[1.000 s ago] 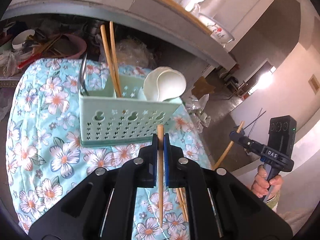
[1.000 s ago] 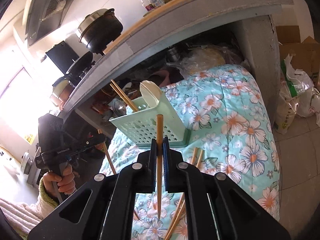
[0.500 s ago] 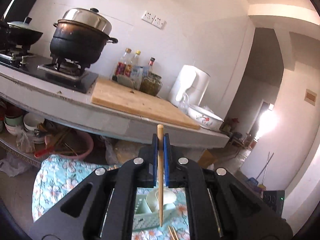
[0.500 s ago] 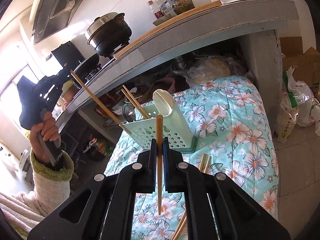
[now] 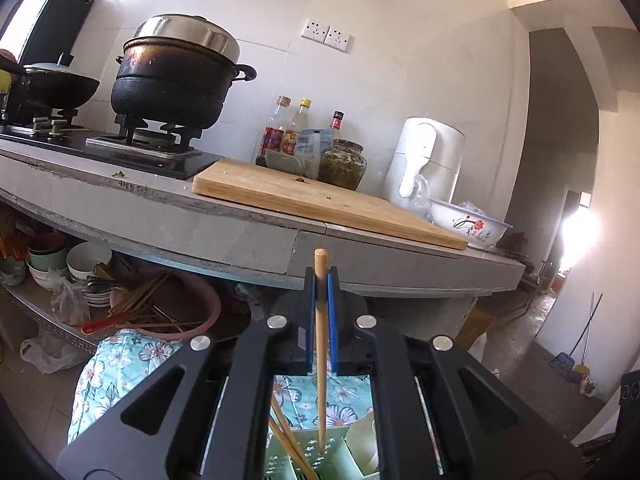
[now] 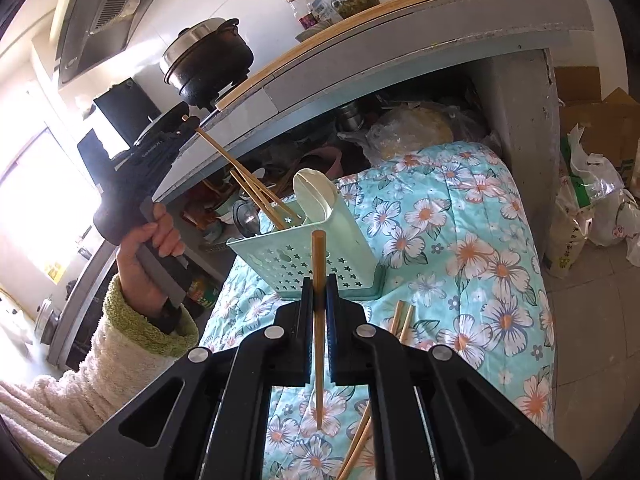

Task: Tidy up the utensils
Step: 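Insert the chopstick into the green holder and open the left tool while the right tool carries its chopstick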

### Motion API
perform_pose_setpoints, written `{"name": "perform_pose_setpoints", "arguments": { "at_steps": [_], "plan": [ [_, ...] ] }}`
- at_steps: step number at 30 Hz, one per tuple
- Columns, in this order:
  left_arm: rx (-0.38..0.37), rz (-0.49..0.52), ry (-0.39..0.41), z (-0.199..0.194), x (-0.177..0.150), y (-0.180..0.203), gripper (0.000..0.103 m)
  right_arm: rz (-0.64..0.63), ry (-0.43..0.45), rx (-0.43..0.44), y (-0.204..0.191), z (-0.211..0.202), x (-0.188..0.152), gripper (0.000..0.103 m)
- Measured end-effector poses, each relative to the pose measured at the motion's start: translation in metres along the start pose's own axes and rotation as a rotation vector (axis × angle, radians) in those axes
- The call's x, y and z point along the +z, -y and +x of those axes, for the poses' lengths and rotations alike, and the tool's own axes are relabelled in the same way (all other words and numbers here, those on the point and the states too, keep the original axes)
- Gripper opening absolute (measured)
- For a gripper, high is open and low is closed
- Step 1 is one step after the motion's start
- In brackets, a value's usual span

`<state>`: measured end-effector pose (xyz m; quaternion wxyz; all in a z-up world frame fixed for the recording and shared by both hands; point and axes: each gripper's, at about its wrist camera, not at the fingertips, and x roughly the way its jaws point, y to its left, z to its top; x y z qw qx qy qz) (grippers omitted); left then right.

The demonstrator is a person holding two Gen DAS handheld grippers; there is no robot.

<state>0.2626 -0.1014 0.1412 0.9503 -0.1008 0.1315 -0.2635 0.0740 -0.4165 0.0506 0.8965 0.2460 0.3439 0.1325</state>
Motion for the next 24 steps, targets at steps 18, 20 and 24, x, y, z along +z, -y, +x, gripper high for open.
{"name": "perform_pose_setpoints", "arguments": {
  "at_steps": [18,20,24],
  "plan": [
    [-0.045,-0.018,-0.151,0.013,-0.055,-0.006,0.006,0.010,-0.013,0.005,0.003,0.005,0.000,0.006],
    [-0.048,-0.022,-0.164,0.010,-0.056,-0.006,0.014,0.008,-0.011,0.004,0.002,0.005,0.000,0.006],
    [-0.061,-0.018,-0.154,0.000,-0.055,-0.005,0.033,0.002,-0.006,-0.001,-0.001,0.003,-0.001,0.006]
  ]
}}
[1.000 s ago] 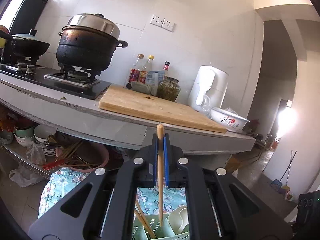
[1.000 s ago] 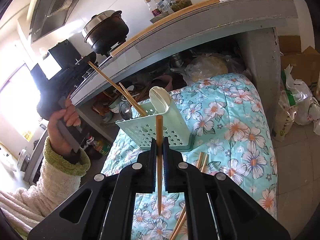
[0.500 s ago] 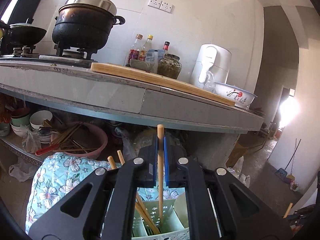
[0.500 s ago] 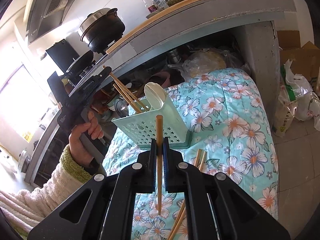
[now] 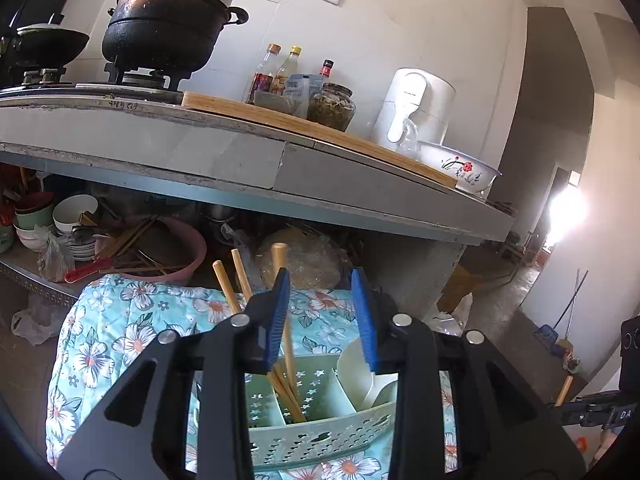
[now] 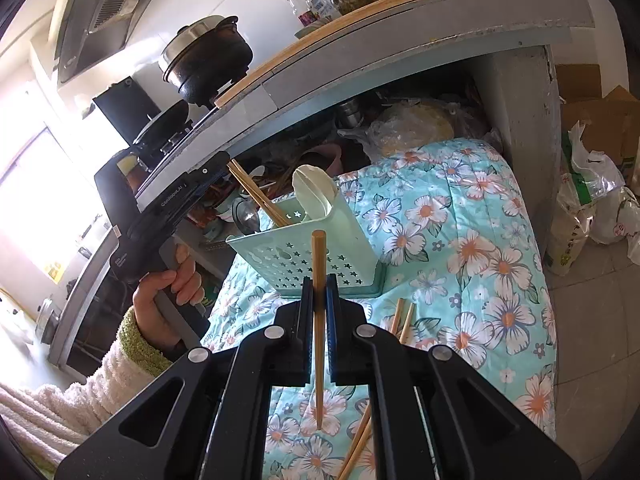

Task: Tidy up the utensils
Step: 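Insert the chopstick into the green holder and open the left tool while the right tool carries its chopstick, then lower the chopstick into the green holder and open the right tool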

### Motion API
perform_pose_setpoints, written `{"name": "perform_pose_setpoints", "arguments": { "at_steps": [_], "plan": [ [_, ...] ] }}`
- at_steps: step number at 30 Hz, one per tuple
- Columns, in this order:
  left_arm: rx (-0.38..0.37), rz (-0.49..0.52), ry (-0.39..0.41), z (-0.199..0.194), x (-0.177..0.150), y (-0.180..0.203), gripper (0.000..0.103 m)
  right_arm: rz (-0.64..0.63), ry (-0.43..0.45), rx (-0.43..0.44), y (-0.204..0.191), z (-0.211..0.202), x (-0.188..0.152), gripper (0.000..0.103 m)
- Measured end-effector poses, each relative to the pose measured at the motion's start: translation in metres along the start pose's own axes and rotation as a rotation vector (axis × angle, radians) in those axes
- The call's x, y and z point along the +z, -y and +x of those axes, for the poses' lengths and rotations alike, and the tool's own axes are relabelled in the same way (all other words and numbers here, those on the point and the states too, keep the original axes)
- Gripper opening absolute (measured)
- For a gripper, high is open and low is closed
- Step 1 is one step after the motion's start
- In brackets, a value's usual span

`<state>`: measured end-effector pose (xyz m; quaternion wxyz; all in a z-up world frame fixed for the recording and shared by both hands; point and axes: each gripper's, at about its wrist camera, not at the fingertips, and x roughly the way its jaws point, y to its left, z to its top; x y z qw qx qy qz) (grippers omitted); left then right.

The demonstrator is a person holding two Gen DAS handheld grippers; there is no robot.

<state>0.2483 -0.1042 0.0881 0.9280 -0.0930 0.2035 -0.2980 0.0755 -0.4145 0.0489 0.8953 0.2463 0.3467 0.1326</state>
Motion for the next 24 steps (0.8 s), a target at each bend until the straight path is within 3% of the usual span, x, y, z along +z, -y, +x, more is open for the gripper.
{"name": "perform_pose_setpoints", "arguments": {
  "at_steps": [12,19,24],
  "plan": [
    [-0.004,0.020,0.004,-0.054,-0.012,0.001,0.051,-0.028,0.049,-0.021,-0.010,-0.013,0.009,0.006],
    [0.065,-0.022,-0.084,-0.086,-0.046,-0.024,0.058,-0.156,0.212,0.010,-0.051,-0.032,0.067,0.006],
    [0.115,-0.071,-0.147,-0.104,-0.075,-0.044,0.062,-0.264,0.308,0.020,-0.092,-0.019,0.114,0.006]
  ]
}}
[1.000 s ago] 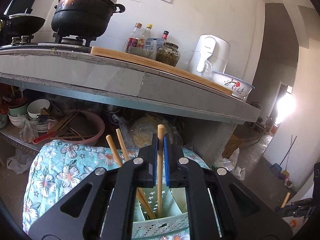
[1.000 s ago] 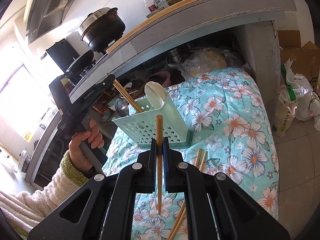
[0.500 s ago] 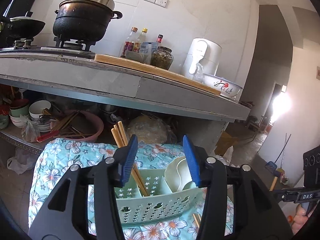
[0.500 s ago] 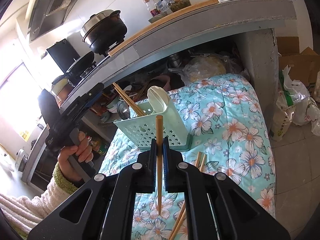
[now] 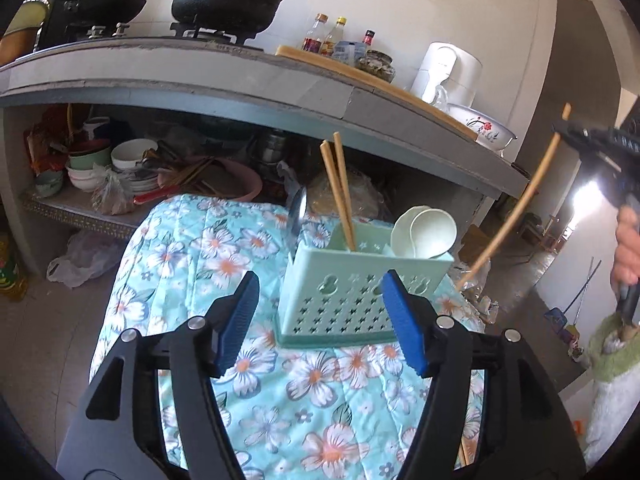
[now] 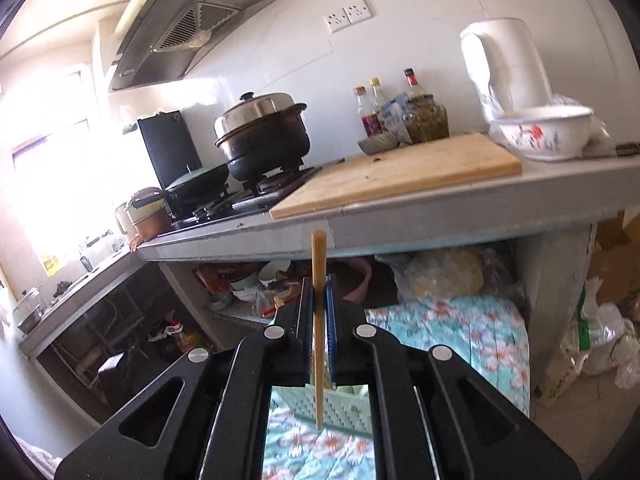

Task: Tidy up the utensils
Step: 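Lower the chopstick into the green holder and open the right tool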

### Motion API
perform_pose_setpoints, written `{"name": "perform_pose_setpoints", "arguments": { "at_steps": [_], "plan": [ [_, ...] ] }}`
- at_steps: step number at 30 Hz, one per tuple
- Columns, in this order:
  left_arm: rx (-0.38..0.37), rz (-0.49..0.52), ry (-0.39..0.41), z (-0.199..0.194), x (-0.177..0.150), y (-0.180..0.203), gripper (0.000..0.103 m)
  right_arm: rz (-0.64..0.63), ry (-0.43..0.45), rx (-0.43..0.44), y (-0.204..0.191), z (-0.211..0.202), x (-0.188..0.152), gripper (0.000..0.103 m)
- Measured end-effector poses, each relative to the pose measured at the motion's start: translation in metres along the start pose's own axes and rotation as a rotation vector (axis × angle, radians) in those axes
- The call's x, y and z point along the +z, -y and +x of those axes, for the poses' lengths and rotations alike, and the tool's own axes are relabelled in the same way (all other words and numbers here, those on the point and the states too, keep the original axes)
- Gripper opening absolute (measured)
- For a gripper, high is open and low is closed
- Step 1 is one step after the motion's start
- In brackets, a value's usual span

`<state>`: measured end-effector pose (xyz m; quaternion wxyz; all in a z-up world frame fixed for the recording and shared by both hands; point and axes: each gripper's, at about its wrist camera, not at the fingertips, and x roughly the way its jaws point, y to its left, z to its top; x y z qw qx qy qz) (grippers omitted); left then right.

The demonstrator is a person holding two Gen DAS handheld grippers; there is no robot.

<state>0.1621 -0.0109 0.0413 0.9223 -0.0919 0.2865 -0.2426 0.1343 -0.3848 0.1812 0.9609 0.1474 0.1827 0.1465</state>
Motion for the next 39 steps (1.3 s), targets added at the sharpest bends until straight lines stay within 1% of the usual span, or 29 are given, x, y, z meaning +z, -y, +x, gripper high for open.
{"name": "perform_pose_setpoints", "arguments": {
  "at_steps": [2,5,8,12,18,19,25,28,32,36,39],
  "plan": [
    [0.011,-0.014,-0.014,-0.004,-0.009,-0.007,0.064,-0.073,0.027,-0.030,-0.015,0.019,0.012,0.006],
    [0.026,-0.022,-0.032,-0.007,-0.019,-0.015,0.064,-0.166,0.025,-0.049,-0.031,0.054,0.019,0.006],
    [0.028,-0.027,-0.038,-0.012,-0.025,-0.021,0.065,-0.226,0.003,-0.049,-0.041,0.086,0.017,0.006],
    [0.036,-0.022,-0.030,-0.014,-0.024,-0.025,0.065,-0.309,-0.028,-0.053,-0.053,0.118,0.005,0.006],
    [0.033,-0.027,-0.021,-0.017,-0.023,-0.030,0.065,-0.433,-0.093,-0.075,-0.064,0.147,-0.026,0.006],
    [0.033,-0.028,-0.021,-0.017,-0.024,-0.030,0.065,-0.459,-0.087,-0.073,-0.067,0.148,-0.033,0.006],
    [0.023,-0.039,-0.021,-0.017,-0.025,-0.031,0.065,-0.539,-0.130,-0.029,-0.089,0.148,-0.051,0.007],
    [0.020,-0.037,-0.017,-0.018,-0.025,-0.030,0.065,-0.551,-0.150,-0.007,-0.095,0.146,-0.057,0.008],
    [0.014,-0.040,-0.013,-0.020,-0.024,-0.029,0.065,-0.510,-0.199,0.037,-0.092,0.149,-0.060,0.009],
    [0.016,-0.046,-0.012,-0.020,-0.024,-0.031,0.065,-0.416,-0.268,0.101,-0.081,0.156,-0.059,0.008],
    [0.016,-0.048,-0.011,-0.019,-0.023,-0.032,0.065,-0.353,-0.297,0.121,-0.073,0.161,-0.058,0.006]
  ]
}}
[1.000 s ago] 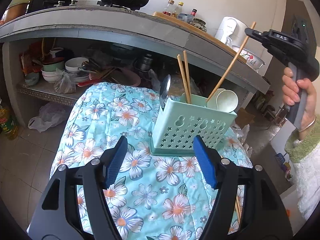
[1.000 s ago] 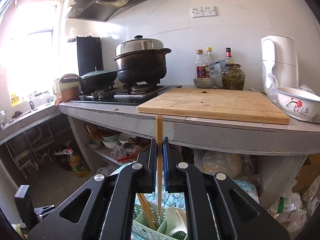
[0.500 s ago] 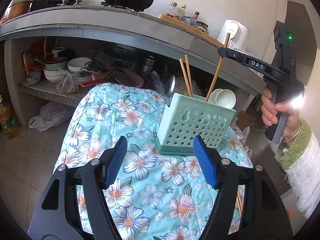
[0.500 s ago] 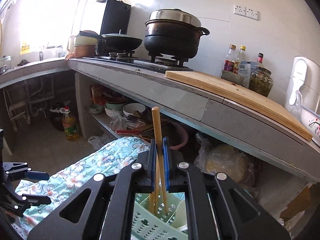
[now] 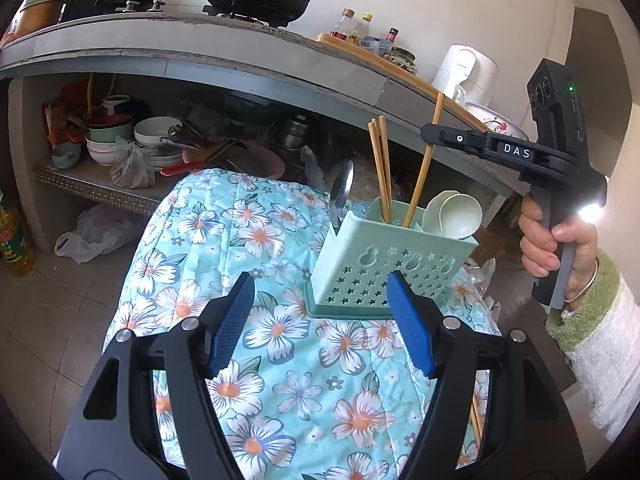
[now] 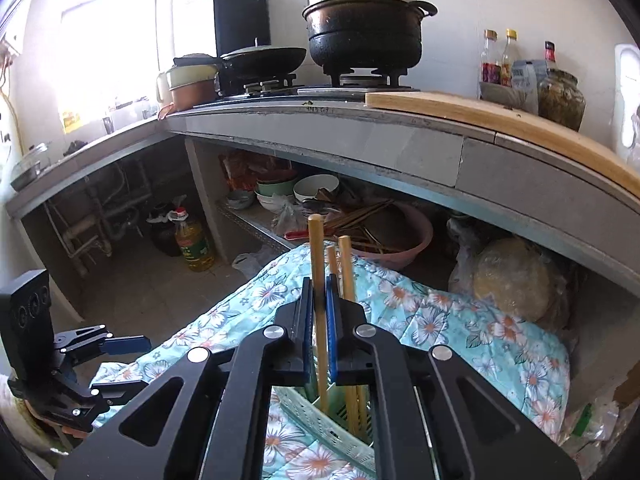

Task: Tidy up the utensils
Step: 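Lower the chopstick into the green holder and open the right tool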

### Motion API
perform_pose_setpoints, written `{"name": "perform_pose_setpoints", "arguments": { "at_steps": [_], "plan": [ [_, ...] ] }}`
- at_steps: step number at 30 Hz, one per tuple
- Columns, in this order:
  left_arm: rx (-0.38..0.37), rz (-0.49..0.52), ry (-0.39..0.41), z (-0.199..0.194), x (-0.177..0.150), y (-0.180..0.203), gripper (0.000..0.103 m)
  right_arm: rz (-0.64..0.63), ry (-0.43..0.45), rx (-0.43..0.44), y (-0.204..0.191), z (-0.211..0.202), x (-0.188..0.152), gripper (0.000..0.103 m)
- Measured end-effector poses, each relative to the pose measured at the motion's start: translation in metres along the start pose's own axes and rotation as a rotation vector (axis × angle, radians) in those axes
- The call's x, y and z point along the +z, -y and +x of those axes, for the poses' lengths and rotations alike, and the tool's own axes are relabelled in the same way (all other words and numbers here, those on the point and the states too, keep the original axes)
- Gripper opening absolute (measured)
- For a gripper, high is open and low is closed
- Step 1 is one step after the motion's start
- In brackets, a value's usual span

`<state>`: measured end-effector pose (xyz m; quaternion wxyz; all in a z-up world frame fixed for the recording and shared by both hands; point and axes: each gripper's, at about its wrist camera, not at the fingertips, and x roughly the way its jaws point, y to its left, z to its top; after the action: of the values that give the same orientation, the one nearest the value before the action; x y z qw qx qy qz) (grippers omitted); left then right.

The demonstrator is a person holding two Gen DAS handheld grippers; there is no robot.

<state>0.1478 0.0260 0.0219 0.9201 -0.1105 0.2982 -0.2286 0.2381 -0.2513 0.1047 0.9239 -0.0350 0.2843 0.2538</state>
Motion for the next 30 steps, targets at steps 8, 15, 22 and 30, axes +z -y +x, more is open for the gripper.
{"name": "perform_pose_setpoints", "arguments": {
  "at_steps": [8,15,22,30],
  "plan": [
    [-0.002,-0.004,-0.003,0.002,0.000,-0.001,0.065,-0.001,-0.039,-0.009,0.001,0.011,-0.016,0.006],
    [-0.004,0.006,-0.003,0.003,0.001,0.001,0.065,0.020,-0.051,-0.012,0.006,0.010,-0.016,0.006],
    [-0.005,0.007,-0.001,0.002,0.002,0.002,0.065,0.053,-0.070,-0.010,0.013,0.011,-0.016,0.008],
    [-0.005,0.012,-0.002,0.002,0.001,0.004,0.065,0.105,-0.072,0.007,0.022,0.011,-0.023,0.016]
  ]
}}
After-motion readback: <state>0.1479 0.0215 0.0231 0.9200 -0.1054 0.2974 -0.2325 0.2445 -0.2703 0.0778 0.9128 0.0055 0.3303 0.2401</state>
